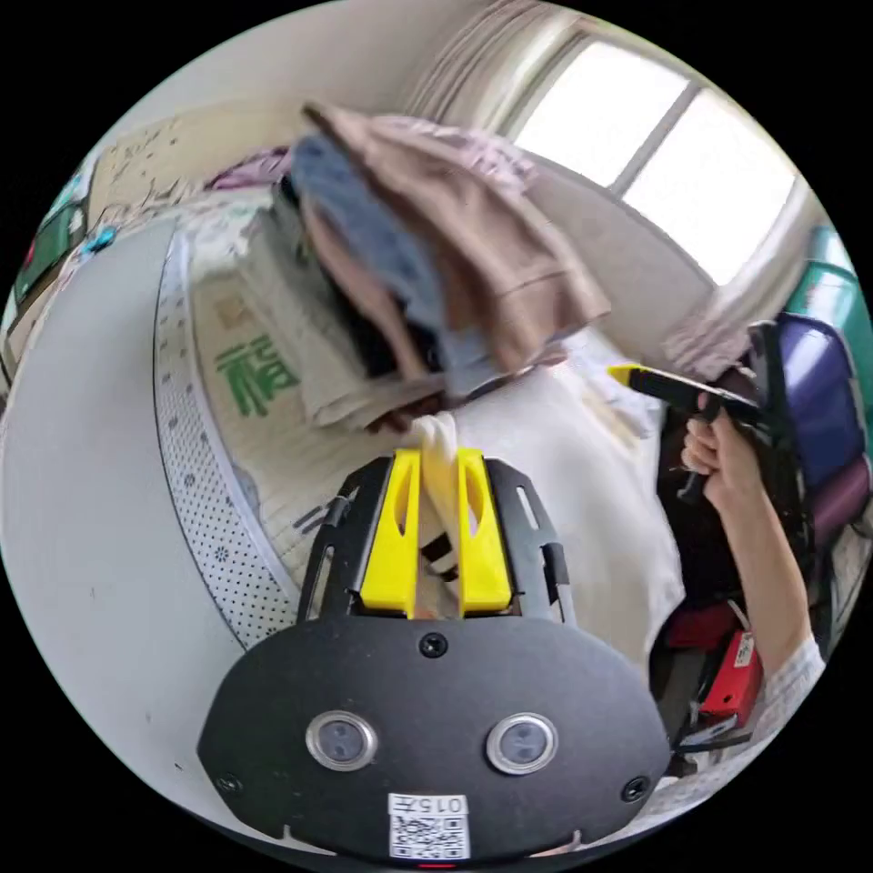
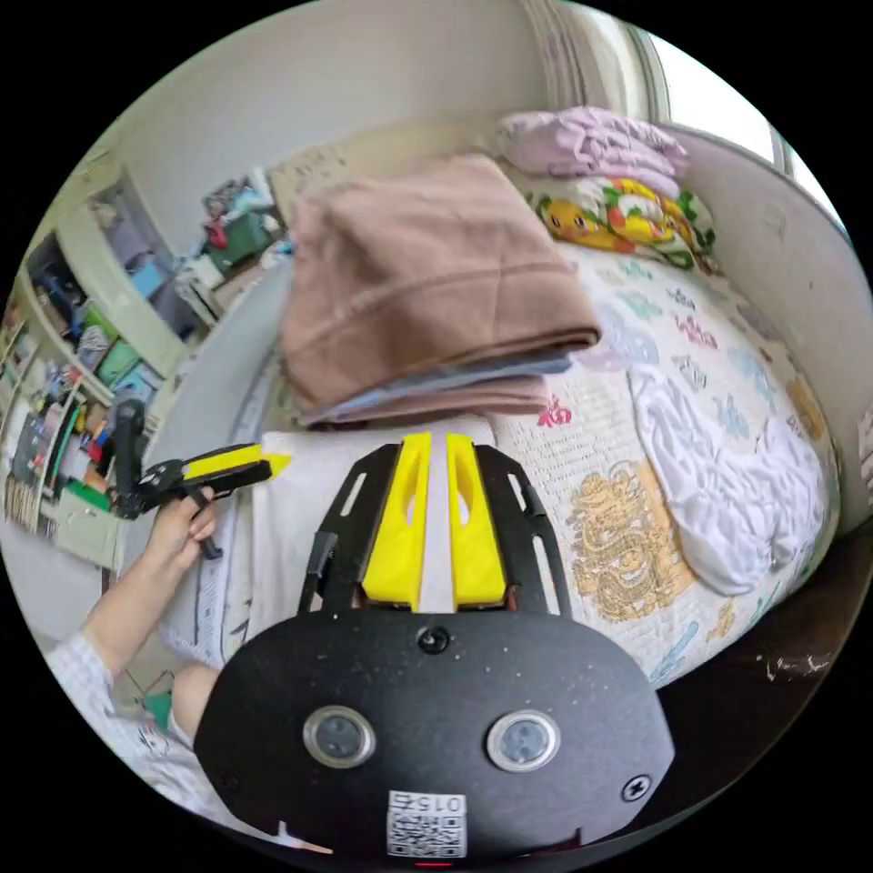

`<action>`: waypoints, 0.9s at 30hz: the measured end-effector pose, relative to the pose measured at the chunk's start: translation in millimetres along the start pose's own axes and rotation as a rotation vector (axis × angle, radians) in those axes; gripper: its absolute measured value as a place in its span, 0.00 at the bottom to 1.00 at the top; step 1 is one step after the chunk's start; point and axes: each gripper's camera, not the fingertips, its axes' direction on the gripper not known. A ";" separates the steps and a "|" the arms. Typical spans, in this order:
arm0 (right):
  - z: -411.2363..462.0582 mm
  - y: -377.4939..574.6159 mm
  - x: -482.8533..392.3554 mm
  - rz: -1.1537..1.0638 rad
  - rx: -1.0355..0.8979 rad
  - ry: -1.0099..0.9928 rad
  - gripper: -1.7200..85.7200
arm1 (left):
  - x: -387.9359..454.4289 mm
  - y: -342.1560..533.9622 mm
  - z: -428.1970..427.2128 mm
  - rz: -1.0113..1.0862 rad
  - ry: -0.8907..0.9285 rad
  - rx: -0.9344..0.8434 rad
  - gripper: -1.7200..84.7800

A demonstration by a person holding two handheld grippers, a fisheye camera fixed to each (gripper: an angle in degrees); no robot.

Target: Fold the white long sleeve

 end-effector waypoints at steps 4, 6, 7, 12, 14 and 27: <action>41.6 -15.2 -32.4 -0.072 -0.033 0.189 0.05 | -22.4 -9.0 13.1 0.004 0.085 -0.016 0.11; 20.4 -9.9 -39.1 -0.108 0.066 0.223 0.05 | -21.0 -16.2 2.6 0.057 0.022 -0.001 0.12; 0.6 -2.5 -45.1 -0.149 0.164 0.220 0.05 | -20.1 -21.0 -9.0 0.081 -0.011 0.038 0.12; -49.3 9.9 -85.6 -0.361 0.381 -0.010 0.11 | -12.8 -45.7 -42.4 0.129 0.042 0.227 0.11; -40.9 -1.4 -122.0 -0.451 0.341 -0.059 0.15 | -10.7 -57.3 -36.8 0.123 0.053 0.257 0.11; -48.4 -5.4 -37.7 -0.187 0.349 -0.214 0.05 | 6.0 -80.4 -4.1 0.113 0.145 0.260 0.14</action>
